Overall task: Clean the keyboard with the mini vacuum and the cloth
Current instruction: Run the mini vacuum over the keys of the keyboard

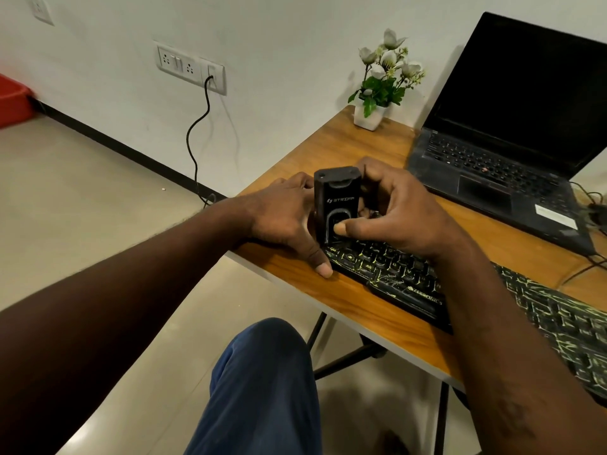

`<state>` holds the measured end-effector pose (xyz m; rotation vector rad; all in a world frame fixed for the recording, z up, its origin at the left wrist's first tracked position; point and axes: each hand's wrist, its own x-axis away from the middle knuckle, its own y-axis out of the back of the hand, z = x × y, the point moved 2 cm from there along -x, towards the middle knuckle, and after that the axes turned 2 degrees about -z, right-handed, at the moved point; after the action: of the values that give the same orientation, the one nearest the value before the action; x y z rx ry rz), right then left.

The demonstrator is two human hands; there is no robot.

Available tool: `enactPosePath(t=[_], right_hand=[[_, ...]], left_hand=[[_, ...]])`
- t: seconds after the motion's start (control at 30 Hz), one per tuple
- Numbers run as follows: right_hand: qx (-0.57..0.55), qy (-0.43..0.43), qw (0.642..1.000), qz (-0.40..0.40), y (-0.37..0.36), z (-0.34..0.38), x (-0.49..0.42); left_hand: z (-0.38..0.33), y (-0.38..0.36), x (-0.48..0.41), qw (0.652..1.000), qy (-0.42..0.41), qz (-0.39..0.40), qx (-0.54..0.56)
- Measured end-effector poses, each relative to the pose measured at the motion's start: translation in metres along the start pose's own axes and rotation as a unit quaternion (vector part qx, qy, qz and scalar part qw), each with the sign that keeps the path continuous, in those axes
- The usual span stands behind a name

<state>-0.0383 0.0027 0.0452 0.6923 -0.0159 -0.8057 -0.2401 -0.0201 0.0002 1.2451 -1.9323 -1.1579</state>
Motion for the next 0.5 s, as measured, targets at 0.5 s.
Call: enactPosePath(t=[0.5], right_hand=[[0.099, -0.035, 0.99, -0.095, 0.0091, -0.0019, -0.0016]], left_hand=[[-0.0046, 0.0052, 0.0036, 1.0, 0.02, 0.004, -0.009]])
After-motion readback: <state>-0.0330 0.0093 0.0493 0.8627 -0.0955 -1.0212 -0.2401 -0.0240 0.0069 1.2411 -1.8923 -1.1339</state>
